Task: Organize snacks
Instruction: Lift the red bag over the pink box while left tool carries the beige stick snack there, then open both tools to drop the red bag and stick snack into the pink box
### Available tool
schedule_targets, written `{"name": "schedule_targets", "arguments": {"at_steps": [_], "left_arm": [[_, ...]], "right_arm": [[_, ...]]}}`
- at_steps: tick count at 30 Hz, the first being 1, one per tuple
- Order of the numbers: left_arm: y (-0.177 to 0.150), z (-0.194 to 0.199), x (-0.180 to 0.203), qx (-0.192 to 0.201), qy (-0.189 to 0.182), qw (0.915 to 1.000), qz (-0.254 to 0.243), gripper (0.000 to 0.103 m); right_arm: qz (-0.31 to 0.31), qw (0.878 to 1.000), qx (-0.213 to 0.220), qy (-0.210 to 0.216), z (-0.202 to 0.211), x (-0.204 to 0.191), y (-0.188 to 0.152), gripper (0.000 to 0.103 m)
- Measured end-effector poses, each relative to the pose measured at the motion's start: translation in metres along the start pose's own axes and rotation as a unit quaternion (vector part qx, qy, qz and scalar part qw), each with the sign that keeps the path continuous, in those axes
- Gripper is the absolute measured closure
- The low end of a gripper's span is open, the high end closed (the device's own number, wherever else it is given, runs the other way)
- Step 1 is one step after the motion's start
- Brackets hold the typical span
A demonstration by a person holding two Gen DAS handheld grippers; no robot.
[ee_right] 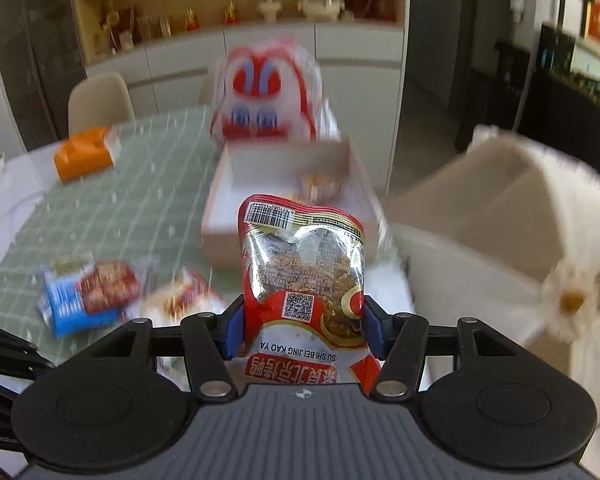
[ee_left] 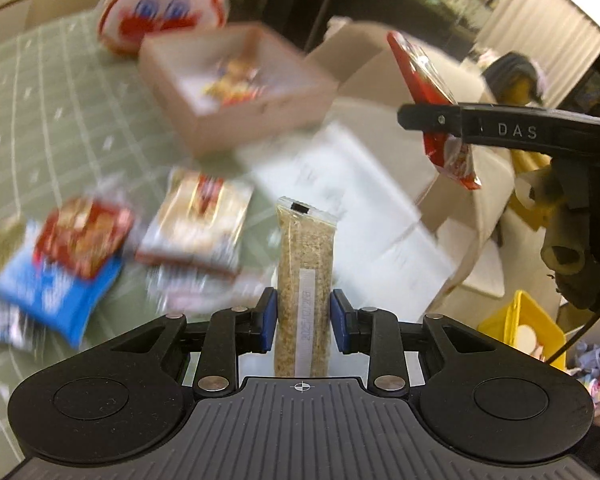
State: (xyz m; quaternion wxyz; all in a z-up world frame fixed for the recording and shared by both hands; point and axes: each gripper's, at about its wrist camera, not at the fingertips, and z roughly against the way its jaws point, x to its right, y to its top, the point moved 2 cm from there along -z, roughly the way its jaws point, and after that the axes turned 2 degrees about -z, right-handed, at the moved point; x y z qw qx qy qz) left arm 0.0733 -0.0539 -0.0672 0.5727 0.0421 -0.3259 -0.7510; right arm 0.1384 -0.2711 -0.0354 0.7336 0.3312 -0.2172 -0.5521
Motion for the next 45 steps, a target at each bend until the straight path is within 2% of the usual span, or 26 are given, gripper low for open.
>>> {"name": "schedule_targets", "arguments": {"at_steps": [4,8,12,15,18,20,23,26,29,34,36,38,41,44,45], "left_arm": [[0.046,0.009,0.001,0.045,-0.016,0.9989,0.001,0.070],[0.112,0.016,-0.017,0.105,-0.001,0.9943,0.020,0.070],[0.169,-0.025,-0.043,0.094,0.054,0.9935,0.036,0.070],[0.197,-0.074,-0.068,0.073,0.045,0.9920,0.092,0.070],[0.211,-0.123,-0.089,0.062,0.042,0.9887,0.130,0.070],[0.209,-0.152,-0.101,0.042,0.057,0.9879,0.138,0.070],[0.204,-0.158,-0.111,0.061,0.048,0.9852,0.153,0.070],[0.190,-0.136,-0.115,0.104,0.041,0.9778,0.177,0.070],[0.165,-0.109,-0.116,0.126,0.060,0.9686,0.206,0.070],[0.107,-0.077,-0.113,0.111,0.080,0.9571,0.256,0.070],[0.081,-0.065,-0.112,0.108,0.082,0.9543,0.266,0.070],[0.059,-0.057,-0.116,0.101,0.089,0.9518,0.276,0.070],[0.027,-0.058,-0.125,0.085,0.097,0.9448,0.301,0.070],[0.004,-0.055,-0.131,0.087,0.078,0.9381,0.326,0.074],[0.001,-0.053,-0.131,0.086,0.077,0.9382,0.326,0.074]], "right_arm": [[0.014,0.999,0.045,0.001,0.019,0.005,0.043,0.045],[0.022,0.996,0.089,0.007,0.030,0.014,0.101,0.045],[0.025,0.992,0.121,0.017,0.019,0.023,0.150,0.045],[0.012,0.994,0.105,0.022,-0.009,0.035,0.171,0.045],[-0.006,0.997,0.069,0.033,-0.045,0.051,0.176,0.045],[-0.016,0.998,0.041,0.043,-0.074,0.062,0.174,0.045],[-0.012,0.998,-0.001,0.054,-0.118,0.069,0.169,0.045],[0.015,0.997,-0.036,0.062,-0.164,0.059,0.162,0.045],[0.023,0.993,-0.076,0.090,-0.211,0.038,0.154,0.045],[0.036,0.981,-0.124,0.142,-0.271,-0.011,0.147,0.040],[0.021,0.978,-0.157,0.132,-0.291,-0.019,0.145,0.039],[-0.004,0.974,-0.185,0.128,-0.295,-0.019,0.144,0.037],[-0.044,0.971,-0.181,0.154,-0.281,-0.010,0.142,0.032],[-0.056,0.974,-0.164,0.149,-0.264,-0.003,0.142,0.032],[-0.054,0.975,-0.156,0.146,-0.258,-0.003,0.142,0.032]]}}
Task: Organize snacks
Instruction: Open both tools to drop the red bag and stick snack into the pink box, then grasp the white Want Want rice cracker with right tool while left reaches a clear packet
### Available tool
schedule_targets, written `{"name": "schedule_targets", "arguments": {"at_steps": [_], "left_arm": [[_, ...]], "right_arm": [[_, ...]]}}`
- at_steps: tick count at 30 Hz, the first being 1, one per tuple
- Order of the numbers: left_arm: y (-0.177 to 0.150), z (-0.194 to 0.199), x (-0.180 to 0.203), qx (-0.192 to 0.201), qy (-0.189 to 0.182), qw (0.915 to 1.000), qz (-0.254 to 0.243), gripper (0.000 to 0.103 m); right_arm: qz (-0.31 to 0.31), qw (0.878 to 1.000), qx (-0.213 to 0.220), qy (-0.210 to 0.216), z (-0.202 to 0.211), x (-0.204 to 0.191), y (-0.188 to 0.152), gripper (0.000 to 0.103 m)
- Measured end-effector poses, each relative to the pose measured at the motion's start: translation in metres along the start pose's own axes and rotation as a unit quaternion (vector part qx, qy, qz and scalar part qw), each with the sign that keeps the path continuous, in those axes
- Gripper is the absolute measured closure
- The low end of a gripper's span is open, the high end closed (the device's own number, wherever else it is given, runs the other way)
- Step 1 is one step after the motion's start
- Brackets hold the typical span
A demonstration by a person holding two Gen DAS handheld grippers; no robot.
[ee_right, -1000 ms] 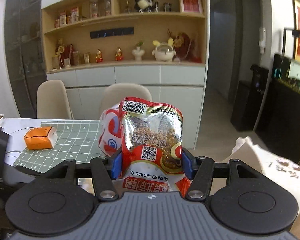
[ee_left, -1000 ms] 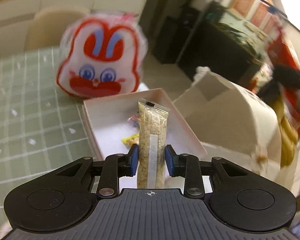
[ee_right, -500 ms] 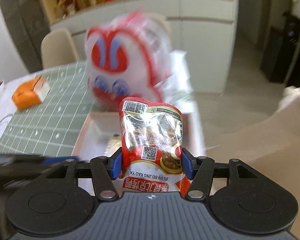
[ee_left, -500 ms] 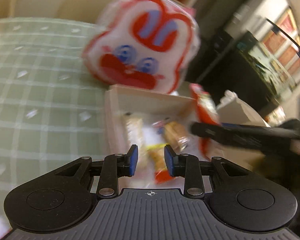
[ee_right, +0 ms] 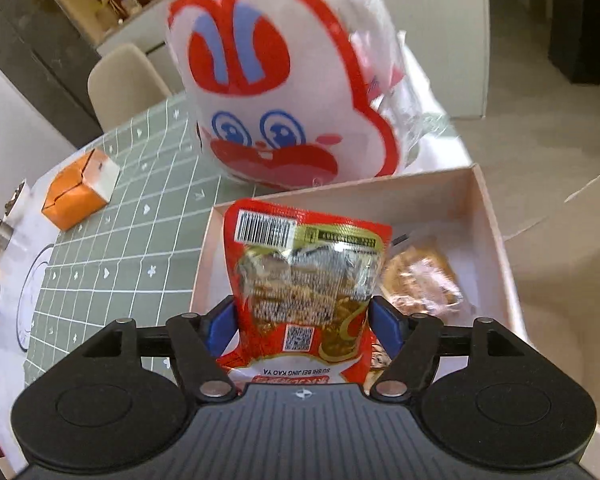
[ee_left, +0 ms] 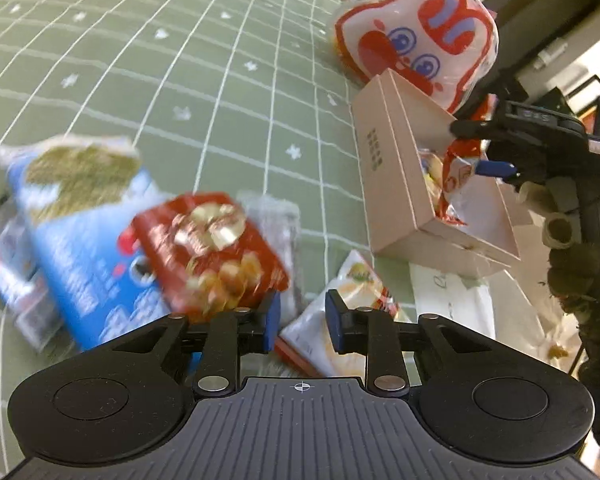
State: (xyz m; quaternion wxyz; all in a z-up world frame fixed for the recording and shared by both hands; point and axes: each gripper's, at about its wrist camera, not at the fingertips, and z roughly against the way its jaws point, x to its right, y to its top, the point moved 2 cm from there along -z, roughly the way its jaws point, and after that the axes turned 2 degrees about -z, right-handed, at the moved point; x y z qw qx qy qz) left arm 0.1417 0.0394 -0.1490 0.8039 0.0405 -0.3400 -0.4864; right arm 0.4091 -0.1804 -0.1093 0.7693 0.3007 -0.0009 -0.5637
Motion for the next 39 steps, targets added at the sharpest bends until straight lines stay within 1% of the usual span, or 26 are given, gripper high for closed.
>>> {"name": "schedule_targets", "arguments": {"at_steps": [2,3,4,5,7,10,11,12,14,16,18,20,22,24,26,27,28,30,32,33,34,35,36,37,39], "left_arm": [[-0.003,0.005,-0.003,-0.003,0.004,0.9999,-0.009,0.074],[-0.004,0.008,-0.005,-0.008,0.003,0.9999,-0.014,0.074],[-0.005,0.011,-0.006,-0.011,0.001,0.9998,-0.018,0.074],[-0.007,0.014,-0.008,-0.013,0.000,0.9997,-0.022,0.074],[-0.009,0.021,-0.010,-0.013,-0.005,0.9994,-0.033,0.074],[-0.008,0.027,-0.011,-0.011,-0.014,0.9987,-0.047,0.074],[-0.007,0.029,-0.012,-0.012,-0.016,0.9985,-0.051,0.074],[-0.007,0.031,-0.014,-0.012,-0.017,0.9983,-0.054,0.074],[-0.006,0.035,-0.016,-0.008,-0.018,0.9980,-0.060,0.074],[-0.005,0.038,-0.018,-0.004,-0.019,0.9976,-0.066,0.074],[-0.004,0.040,-0.022,-0.005,-0.021,0.9971,-0.072,0.074],[-0.004,0.041,-0.024,-0.007,-0.022,0.9967,-0.077,0.074],[-0.006,0.042,-0.026,-0.009,-0.021,0.9963,-0.082,0.074],[-0.011,0.042,-0.027,-0.017,-0.024,0.9956,-0.089,0.074],[-0.015,0.042,-0.028,-0.025,-0.029,0.9950,-0.093,0.074],[-0.017,0.042,-0.028,-0.029,-0.033,0.9947,-0.093,0.074],[-0.018,0.041,-0.029,-0.033,-0.035,0.9945,-0.093,0.074],[-0.021,0.038,-0.030,-0.041,-0.036,0.9944,-0.091,0.074],[-0.023,0.035,-0.029,-0.048,-0.037,0.9945,-0.085,0.074],[-0.025,0.034,-0.028,-0.051,-0.040,0.9945,-0.083,0.074],[-0.026,0.033,-0.027,-0.053,-0.041,0.9945,-0.081,0.074],[-0.027,0.032,-0.026,-0.053,-0.040,0.9947,-0.078,0.074],[-0.028,0.033,-0.026,-0.053,-0.037,0.9951,-0.075,0.074],[-0.029,0.034,-0.026,-0.051,-0.033,0.9956,-0.072,0.074],[-0.030,0.036,-0.028,-0.044,-0.025,0.9966,-0.065,0.074]], "right_arm": [[0.000,1.000,0.010,0.010,0.013,-0.001,-0.001,0.029],[-0.006,1.000,0.007,0.025,0.017,-0.001,-0.001,0.028],[-0.012,0.999,0.003,0.030,0.019,0.000,0.000,0.028],[-0.013,1.000,0.002,0.010,0.020,-0.001,-0.003,0.028],[-0.004,0.999,0.022,-0.027,0.027,-0.006,-0.008,0.028],[-0.043,0.997,0.060,-0.019,0.045,-0.005,-0.018,0.028],[-0.048,0.996,0.066,-0.020,0.048,-0.007,-0.020,0.028],[-0.042,0.996,0.070,-0.031,0.049,-0.009,-0.022,0.028],[-0.025,0.993,0.087,-0.079,0.055,-0.015,-0.027,0.028],[-0.004,0.992,0.090,-0.087,0.064,-0.024,-0.038,0.028],[0.033,0.991,0.096,-0.090,0.075,-0.039,-0.061,0.028],[0.087,0.984,0.103,-0.113,0.081,-0.062,-0.096,0.028],[0.128,0.980,0.098,-0.119,0.083,-0.081,-0.133,0.027],[0.150,0.982,0.064,-0.097,0.077,-0.094,-0.165,0.027],[0.140,0.989,0.019,-0.050,0.066,-0.101,-0.193,0.027],[0.136,0.990,0.004,-0.034,0.060,-0.102,-0.204,0.027],[0.135,0.990,-0.007,-0.030,0.053,-0.104,-0.213,0.027],[0.131,0.990,-0.027,-0.040,0.042,-0.104,-0.226,0.029],[0.118,0.991,-0.043,-0.034,0.037,-0.103,-0.234,0.029],[0.117,0.992,-0.041,-0.028,0.040,-0.104,-0.237,0.030],[0.119,0.992,-0.051,-0.005,0.042,-0.106,-0.239,0.031],[0.122,0.990,-0.065,0.027,0.045,-0.109,-0.240,0.033],[0.127,0.988,-0.071,0.045,0.047,-0.112,-0.238,0.034],[0.131,0.988,-0.067,0.048,0.052,-0.113,-0.236,0.034],[0.134,0.990,-0.042,0.020,0.059,-0.114,-0.228,0.034]]}}
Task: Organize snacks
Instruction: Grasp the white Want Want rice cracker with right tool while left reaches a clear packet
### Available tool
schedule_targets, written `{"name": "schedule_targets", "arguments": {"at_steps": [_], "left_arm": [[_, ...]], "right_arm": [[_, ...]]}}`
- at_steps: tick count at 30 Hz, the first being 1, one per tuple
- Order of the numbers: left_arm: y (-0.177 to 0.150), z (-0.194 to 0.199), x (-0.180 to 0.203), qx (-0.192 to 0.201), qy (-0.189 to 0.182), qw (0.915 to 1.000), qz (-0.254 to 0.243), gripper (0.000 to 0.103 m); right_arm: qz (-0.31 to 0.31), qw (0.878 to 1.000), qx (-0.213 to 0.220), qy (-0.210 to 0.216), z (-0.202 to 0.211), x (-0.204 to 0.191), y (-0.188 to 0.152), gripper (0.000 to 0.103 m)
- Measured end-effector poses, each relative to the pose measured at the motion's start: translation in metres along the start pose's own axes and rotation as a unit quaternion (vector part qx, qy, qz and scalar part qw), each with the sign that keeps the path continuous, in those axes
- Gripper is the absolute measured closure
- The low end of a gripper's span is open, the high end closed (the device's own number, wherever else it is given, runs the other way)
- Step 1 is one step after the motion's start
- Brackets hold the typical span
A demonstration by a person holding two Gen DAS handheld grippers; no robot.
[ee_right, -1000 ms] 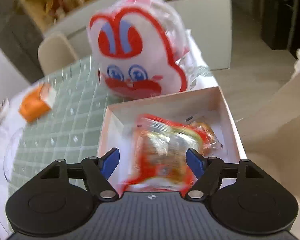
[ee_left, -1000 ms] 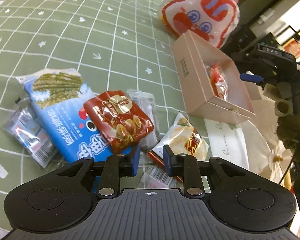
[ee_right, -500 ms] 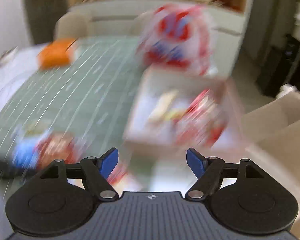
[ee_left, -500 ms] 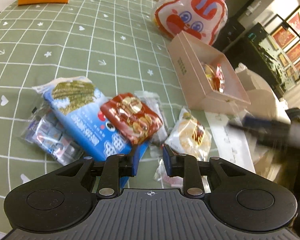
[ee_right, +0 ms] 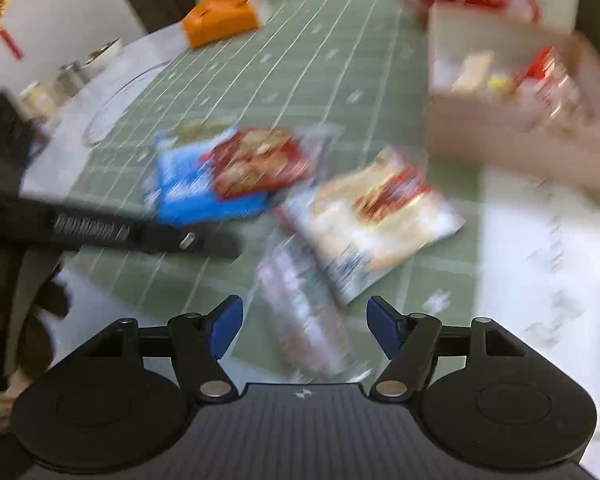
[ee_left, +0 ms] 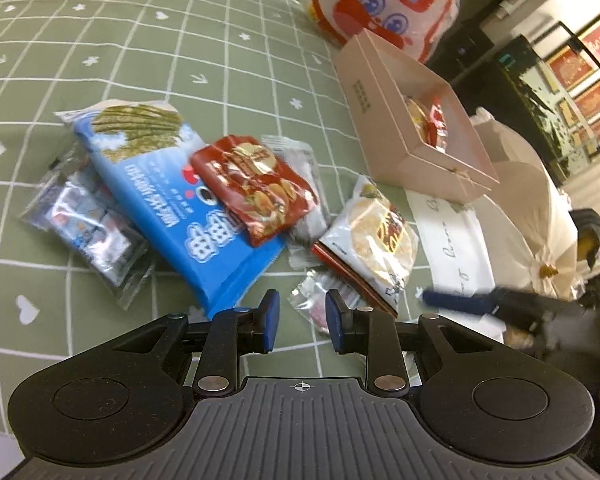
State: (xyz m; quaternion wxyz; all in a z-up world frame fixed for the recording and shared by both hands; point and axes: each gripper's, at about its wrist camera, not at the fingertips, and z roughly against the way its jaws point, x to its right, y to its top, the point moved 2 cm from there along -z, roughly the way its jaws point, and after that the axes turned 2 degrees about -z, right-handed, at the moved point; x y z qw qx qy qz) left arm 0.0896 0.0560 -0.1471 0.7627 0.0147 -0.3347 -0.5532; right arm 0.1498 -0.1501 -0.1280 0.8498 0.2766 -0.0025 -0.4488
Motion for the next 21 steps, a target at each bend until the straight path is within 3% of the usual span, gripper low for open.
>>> {"name": "schedule_targets", "arguments": {"at_steps": [2,4,7,9,15,17,21], "left_arm": [[-0.002,0.003,-0.002,0.002,0.005,1.0000,0.006,0.074],[-0.006,0.004,-0.003,-0.001,0.009,0.9999,0.010,0.074],[-0.014,0.002,-0.001,-0.011,0.005,0.9998,0.014,0.074],[-0.019,0.000,0.001,-0.018,0.006,0.9997,0.015,0.074],[-0.024,-0.005,0.007,-0.028,0.014,0.9995,0.010,0.074],[-0.025,-0.007,0.009,-0.032,0.011,0.9994,0.009,0.074],[-0.023,-0.016,0.016,-0.042,0.004,0.9991,0.005,0.074]], "right_arm": [[-0.032,0.998,0.023,-0.043,0.001,0.008,0.014,0.032],[-0.105,0.992,0.028,-0.070,-0.004,0.024,0.024,0.029],[-0.238,0.966,-0.006,-0.096,-0.026,0.048,0.040,0.029],[-0.278,0.955,0.001,-0.101,-0.032,0.050,0.049,0.025],[-0.193,0.971,0.006,-0.143,-0.054,0.029,0.073,0.023],[-0.151,0.976,0.010,-0.156,-0.053,0.026,0.073,0.023],[-0.082,0.976,0.025,-0.200,-0.039,0.027,0.056,0.023]]}}
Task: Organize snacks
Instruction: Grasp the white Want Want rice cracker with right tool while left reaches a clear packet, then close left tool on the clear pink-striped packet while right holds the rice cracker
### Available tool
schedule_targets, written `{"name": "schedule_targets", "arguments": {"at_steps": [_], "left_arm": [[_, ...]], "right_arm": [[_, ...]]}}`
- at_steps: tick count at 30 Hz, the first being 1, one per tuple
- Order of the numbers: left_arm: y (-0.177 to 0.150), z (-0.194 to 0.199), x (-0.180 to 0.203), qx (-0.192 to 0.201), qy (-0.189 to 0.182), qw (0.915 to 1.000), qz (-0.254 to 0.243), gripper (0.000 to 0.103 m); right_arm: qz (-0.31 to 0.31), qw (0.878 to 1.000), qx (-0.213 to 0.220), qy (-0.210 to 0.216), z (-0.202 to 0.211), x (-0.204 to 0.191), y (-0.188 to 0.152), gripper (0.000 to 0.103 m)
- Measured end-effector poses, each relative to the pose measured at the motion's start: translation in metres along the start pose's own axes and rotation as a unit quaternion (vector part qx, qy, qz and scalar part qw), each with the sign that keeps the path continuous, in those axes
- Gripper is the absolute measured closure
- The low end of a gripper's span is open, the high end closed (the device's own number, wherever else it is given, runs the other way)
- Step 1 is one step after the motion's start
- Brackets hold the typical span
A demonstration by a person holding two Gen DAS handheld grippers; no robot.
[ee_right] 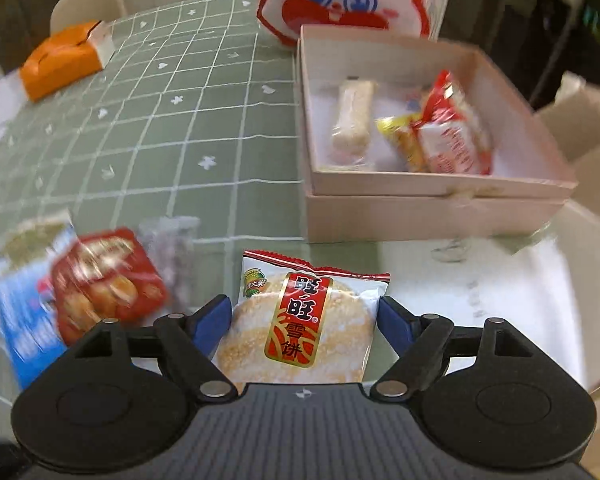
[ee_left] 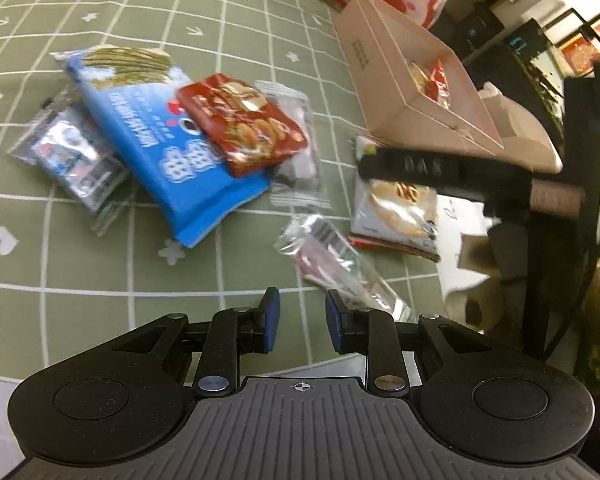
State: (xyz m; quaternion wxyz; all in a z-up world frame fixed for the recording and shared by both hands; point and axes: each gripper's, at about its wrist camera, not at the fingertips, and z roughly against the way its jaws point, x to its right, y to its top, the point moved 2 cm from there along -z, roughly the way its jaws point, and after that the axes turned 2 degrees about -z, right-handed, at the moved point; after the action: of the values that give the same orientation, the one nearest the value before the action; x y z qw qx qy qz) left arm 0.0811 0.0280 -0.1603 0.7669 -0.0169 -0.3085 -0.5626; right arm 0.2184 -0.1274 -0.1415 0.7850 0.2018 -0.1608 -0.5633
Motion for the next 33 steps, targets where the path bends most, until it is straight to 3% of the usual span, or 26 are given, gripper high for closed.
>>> {"name": "schedule_targets", "arguments": {"at_steps": [8,13,19,23,33], "left_arm": [[0.019,-0.024,0.027,-0.014,0.000,0.9996,-0.025,0.074],[0.033,-0.044,0.060,-0.013,0.015,0.9962,-0.085,0.074],[0.026,-0.050,0.095,-0.023,0.057,0.9826,-0.176,0.073],[0.005,-0.047,0.110,-0.032,0.091,0.9671,-0.235,0.070],[0.008,-0.058,0.122,-0.034,0.079,0.9721,-0.218,0.064]], "right_arm": [[0.023,0.998,0.031,-0.047,0.013,0.046,-0.018,0.023],[-0.031,0.999,0.019,-0.015,0.012,0.079,-0.025,0.023],[-0.061,0.998,0.015,0.006,0.019,0.110,-0.033,0.024],[-0.100,0.994,0.035,0.038,0.032,0.131,-0.047,0.024],[-0.150,0.986,0.028,0.066,0.033,0.150,-0.077,0.024]]}}
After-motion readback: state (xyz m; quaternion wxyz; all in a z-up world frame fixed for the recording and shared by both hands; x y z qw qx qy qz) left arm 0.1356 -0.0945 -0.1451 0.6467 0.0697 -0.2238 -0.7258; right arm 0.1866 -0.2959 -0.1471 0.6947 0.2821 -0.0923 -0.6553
